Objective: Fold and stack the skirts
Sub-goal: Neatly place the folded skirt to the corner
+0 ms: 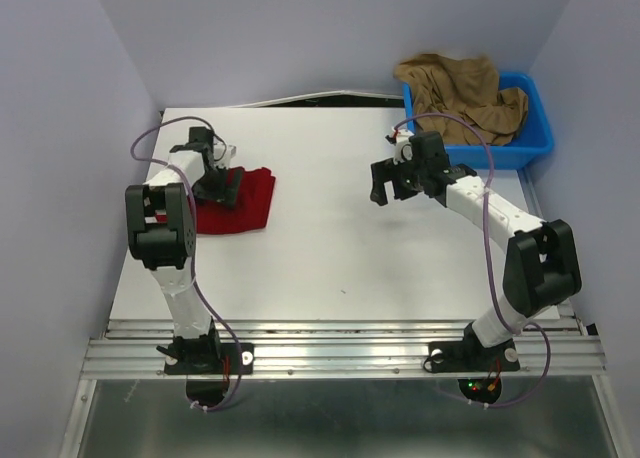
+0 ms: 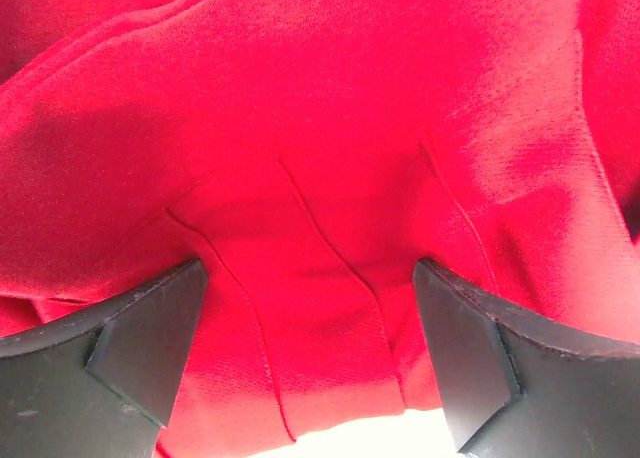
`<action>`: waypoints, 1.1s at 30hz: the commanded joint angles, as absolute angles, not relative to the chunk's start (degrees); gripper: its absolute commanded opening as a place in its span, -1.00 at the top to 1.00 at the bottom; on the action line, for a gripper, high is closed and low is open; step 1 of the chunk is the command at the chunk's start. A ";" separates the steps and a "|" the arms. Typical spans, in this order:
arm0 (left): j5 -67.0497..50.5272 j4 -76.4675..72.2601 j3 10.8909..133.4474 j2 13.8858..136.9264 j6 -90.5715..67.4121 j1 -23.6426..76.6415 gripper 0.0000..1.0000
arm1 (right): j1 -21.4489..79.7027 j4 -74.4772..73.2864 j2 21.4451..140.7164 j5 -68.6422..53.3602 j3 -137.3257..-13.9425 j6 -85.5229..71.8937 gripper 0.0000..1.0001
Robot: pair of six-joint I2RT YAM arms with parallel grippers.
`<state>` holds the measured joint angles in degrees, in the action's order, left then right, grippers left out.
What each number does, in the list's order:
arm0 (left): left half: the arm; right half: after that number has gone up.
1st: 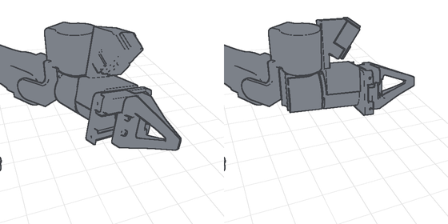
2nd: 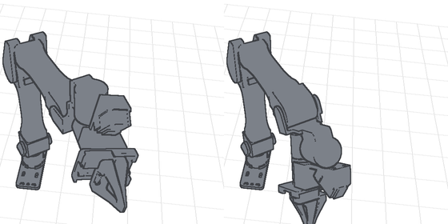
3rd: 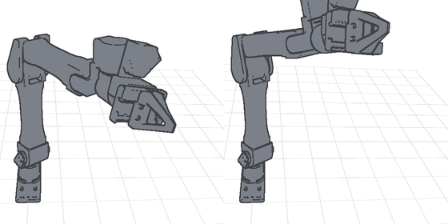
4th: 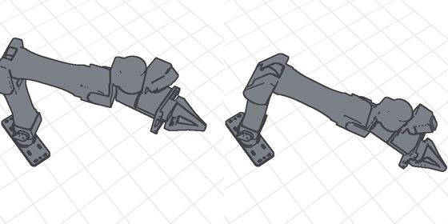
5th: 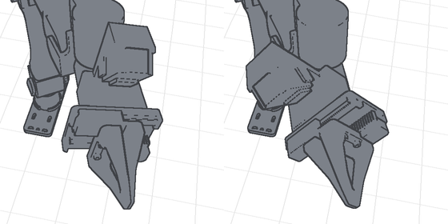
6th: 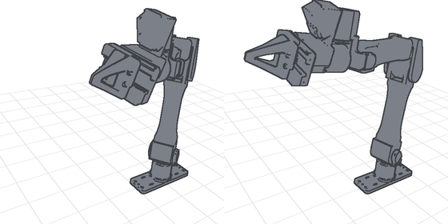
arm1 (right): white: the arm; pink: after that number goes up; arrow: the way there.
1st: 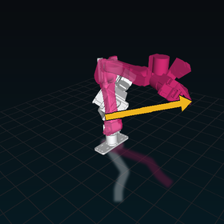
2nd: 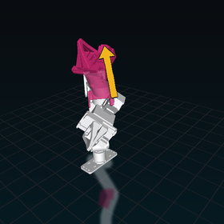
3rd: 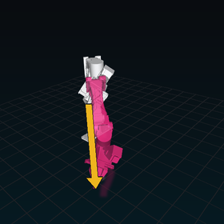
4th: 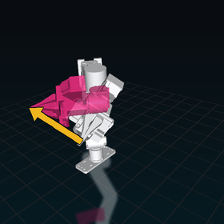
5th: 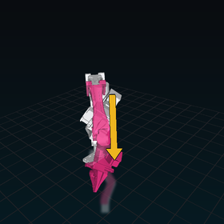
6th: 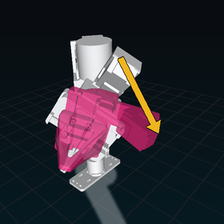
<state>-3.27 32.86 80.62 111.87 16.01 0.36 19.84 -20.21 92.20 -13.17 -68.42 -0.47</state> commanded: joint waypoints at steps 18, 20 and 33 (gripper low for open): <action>-8.26 37.97 109.15 134.29 37.26 -8.70 -0.82 | 19.51 -19.78 93.51 -15.38 -70.93 1.05 -1.00; -8.26 37.53 109.95 135.17 37.00 -7.39 -0.82 | 19.51 -19.78 93.87 -15.29 -71.19 1.05 -1.00; -8.97 38.58 125.15 143.26 32.52 -4.48 -0.90 | 19.51 -19.86 96.24 -15.47 -73.74 0.79 -1.00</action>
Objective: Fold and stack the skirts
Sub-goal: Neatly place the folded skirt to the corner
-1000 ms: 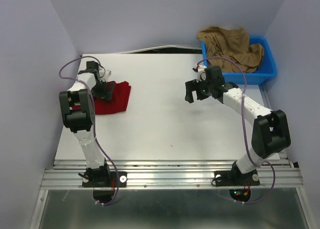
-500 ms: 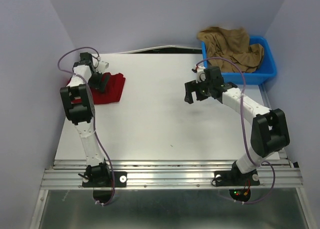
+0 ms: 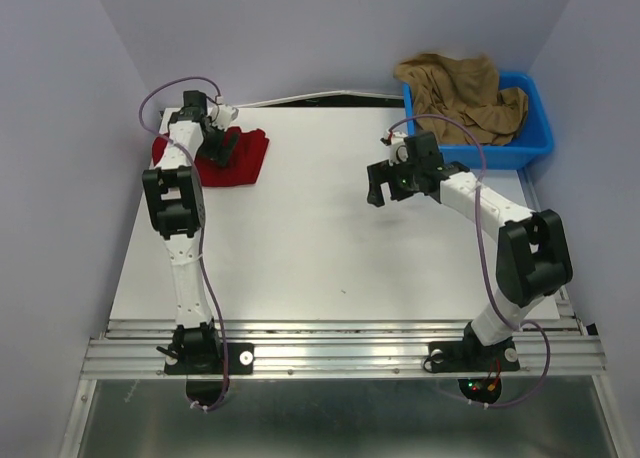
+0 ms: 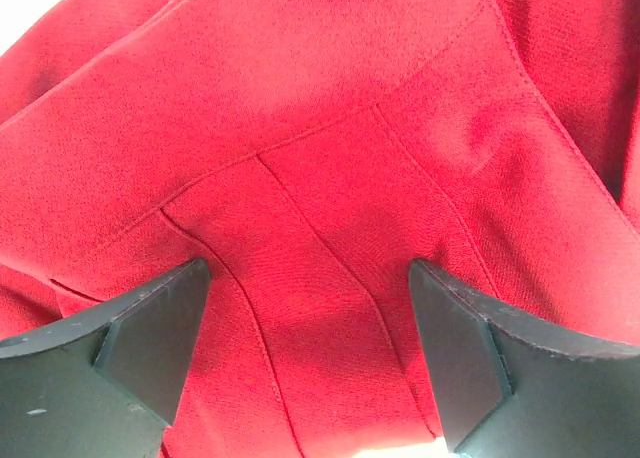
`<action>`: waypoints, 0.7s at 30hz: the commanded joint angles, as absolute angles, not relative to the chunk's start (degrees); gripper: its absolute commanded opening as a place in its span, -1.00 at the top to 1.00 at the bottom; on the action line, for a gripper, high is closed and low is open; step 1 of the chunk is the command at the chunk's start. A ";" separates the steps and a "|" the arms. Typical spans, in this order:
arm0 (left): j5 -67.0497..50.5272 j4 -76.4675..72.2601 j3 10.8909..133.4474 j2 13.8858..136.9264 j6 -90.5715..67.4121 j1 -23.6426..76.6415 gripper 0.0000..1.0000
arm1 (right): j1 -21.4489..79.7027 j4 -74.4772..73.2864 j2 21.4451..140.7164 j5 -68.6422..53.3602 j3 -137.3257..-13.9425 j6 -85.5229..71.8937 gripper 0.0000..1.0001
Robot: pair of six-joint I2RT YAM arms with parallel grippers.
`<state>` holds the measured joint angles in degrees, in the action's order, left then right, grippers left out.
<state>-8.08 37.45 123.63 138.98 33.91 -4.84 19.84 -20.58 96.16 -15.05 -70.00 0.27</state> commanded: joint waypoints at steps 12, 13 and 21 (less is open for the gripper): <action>-7.56 29.82 124.10 118.85 27.87 -2.46 -0.97 | 15.56 -19.60 93.87 -13.37 -83.40 -3.16 -1.00; -5.47 28.58 123.32 114.22 22.64 -2.46 -0.97 | 14.16 -19.51 92.91 -12.84 -85.93 -4.64 -1.00; -14.67 26.90 108.92 94.77 13.45 -2.46 -0.97 | 3.18 -19.95 93.42 -9.93 -96.23 -3.78 -1.00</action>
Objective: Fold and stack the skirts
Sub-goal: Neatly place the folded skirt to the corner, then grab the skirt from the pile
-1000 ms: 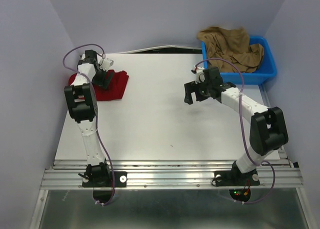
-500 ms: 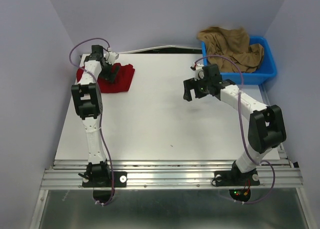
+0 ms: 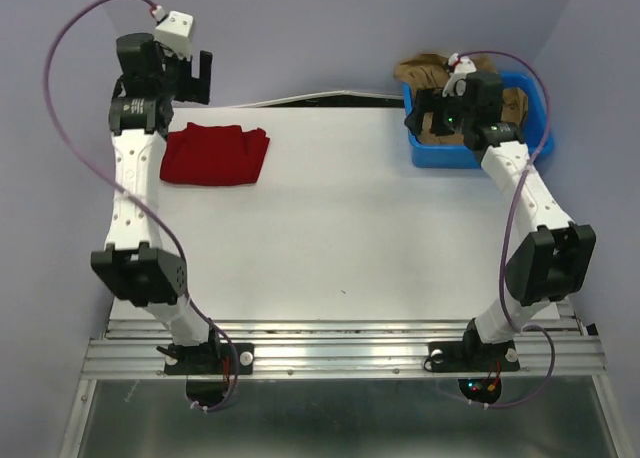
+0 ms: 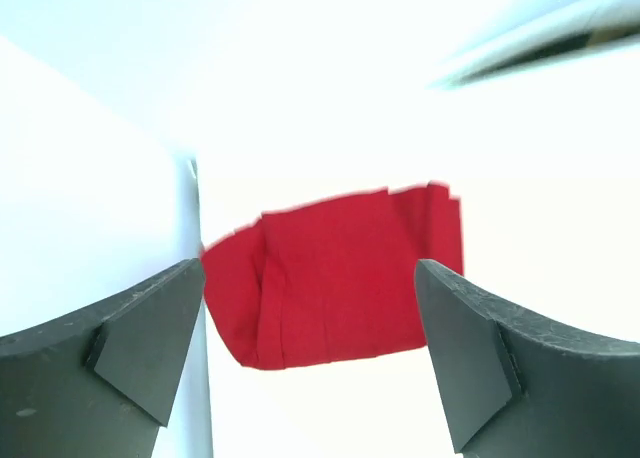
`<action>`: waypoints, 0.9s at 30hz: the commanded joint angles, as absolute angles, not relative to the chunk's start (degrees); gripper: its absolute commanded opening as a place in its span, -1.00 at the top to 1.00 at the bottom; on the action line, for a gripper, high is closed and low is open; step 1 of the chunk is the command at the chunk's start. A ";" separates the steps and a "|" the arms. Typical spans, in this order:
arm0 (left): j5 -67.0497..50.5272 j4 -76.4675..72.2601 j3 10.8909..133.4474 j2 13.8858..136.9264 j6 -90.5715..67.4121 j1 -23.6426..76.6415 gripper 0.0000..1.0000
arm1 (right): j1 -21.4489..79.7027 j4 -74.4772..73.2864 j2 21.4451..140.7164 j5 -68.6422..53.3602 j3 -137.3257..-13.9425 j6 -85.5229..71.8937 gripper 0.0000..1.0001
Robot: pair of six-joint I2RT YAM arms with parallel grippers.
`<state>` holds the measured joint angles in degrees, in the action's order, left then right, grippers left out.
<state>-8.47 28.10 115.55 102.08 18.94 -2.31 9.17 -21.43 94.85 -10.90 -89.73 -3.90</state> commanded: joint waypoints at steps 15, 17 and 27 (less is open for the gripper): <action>-23.46 19.69 74.54 72.33 5.54 1.84 -0.97 | -11.34 -9.44 126.55 -3.08 -129.89 -2.46 -1.00; -24.51 20.12 73.39 72.51 4.75 1.85 -0.97 | -11.34 -4.60 130.40 -1.85 -130.17 -2.37 -1.00; -25.66 20.92 72.69 75.76 1.85 1.93 -0.97 | -11.87 13.18 146.93 2.17 -135.08 -1.14 -1.00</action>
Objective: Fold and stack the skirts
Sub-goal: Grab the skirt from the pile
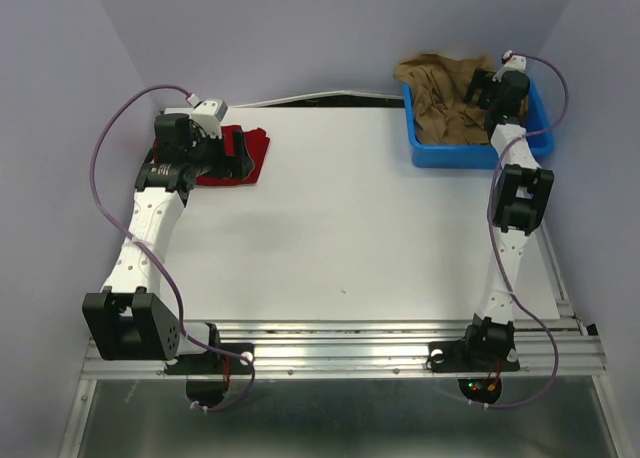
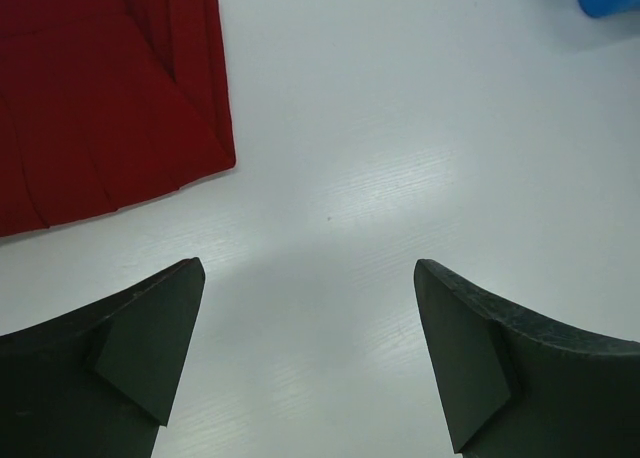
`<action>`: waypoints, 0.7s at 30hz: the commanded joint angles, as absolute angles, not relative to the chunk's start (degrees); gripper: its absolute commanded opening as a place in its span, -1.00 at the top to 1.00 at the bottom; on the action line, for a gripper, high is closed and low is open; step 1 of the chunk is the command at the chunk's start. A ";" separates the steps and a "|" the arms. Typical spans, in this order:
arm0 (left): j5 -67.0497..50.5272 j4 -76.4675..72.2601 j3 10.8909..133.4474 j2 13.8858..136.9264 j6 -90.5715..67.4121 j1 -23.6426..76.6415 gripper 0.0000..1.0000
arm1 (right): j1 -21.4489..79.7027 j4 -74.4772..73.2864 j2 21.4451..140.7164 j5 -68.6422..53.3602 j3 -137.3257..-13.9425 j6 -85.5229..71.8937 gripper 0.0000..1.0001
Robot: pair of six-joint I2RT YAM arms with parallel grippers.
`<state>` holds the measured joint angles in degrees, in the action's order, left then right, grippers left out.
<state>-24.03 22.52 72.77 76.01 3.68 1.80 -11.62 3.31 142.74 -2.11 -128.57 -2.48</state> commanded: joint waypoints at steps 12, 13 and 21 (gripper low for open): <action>-27.24 19.95 72.95 79.19 -0.52 1.93 -0.97 | -11.87 16.35 154.42 8.33 -135.78 -2.28 -0.95; -27.42 20.04 73.12 79.62 -1.22 1.93 -0.97 | -11.87 16.35 154.95 9.13 -136.23 -2.81 -0.90; -26.72 21.71 76.29 81.74 -0.35 1.93 -0.97 | -12.39 16.79 156.89 4.22 -137.11 -7.64 0.57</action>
